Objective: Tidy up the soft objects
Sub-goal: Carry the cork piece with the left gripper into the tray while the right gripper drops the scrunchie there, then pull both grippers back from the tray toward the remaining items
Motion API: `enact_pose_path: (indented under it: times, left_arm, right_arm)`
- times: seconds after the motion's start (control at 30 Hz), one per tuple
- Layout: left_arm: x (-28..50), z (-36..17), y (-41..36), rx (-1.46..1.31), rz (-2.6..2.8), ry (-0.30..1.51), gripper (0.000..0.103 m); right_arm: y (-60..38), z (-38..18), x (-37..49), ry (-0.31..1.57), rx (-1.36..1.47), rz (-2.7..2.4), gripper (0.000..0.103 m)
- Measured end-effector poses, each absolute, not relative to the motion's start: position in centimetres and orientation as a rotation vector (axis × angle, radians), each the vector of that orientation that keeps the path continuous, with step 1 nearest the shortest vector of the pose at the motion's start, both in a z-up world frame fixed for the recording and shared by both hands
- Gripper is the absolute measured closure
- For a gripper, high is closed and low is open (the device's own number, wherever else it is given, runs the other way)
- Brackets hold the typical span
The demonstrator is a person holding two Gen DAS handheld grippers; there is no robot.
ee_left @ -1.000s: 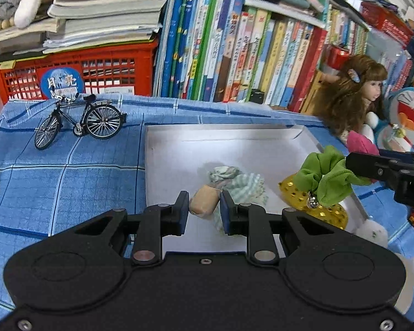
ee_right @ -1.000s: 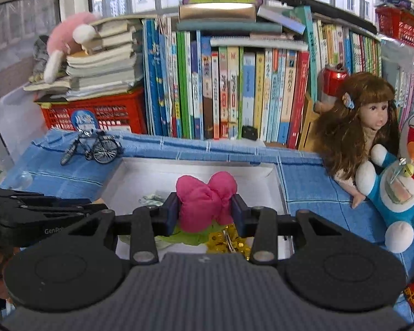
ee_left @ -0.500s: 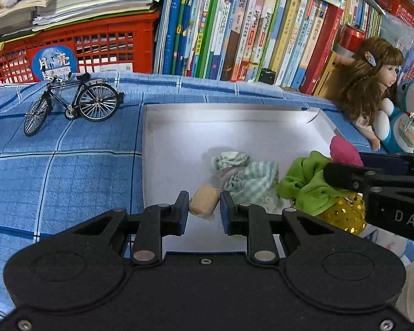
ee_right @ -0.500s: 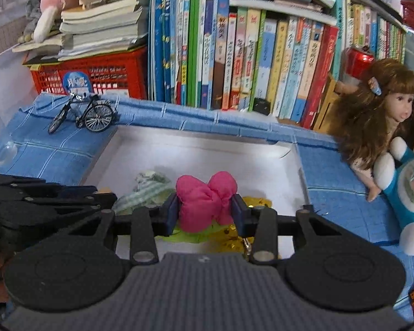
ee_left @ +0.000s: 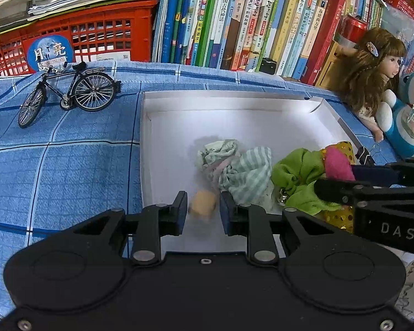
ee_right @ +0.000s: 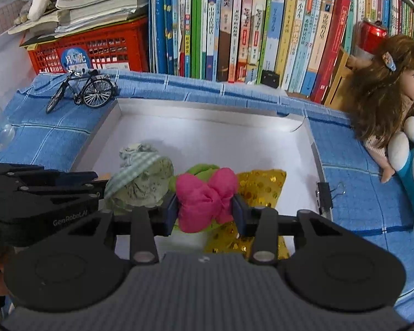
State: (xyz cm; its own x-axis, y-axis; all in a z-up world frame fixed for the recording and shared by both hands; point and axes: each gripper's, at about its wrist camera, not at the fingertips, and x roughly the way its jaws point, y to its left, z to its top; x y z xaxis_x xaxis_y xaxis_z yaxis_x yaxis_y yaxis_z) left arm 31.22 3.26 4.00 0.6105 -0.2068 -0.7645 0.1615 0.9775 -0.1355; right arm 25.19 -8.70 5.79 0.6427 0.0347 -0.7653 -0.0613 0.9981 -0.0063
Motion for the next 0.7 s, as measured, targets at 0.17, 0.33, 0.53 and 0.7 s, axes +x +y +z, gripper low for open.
enact_pose_path:
  times: [0.17,0.33,0.53,0.7]
  left_arm:
    - [30.9,4.4,3.5,-0.053,-0.201,0.874,0.066]
    - [30.1,5.5,3.9,-0.064,-0.194,0.847,0.056]
    - [28.5,7.2,4.4,-0.06,-0.174,0.8,0.039]
    - [27.2,8.5,4.5,-0.042,-0.152,0.768,0.029]
  right_arm:
    - [-8.7,5.7,25.0,0.879,-0.031,0.061,0.044]
    - [-9.3,6.0,24.6,0.876,-0.001,0.069,0.036]
    - [-10.0,7.0,23.5,0.855,0.035,0.099,0.027]
    - [-10.7,8.1,22.4,0.827,0.066,0.11,0.024]
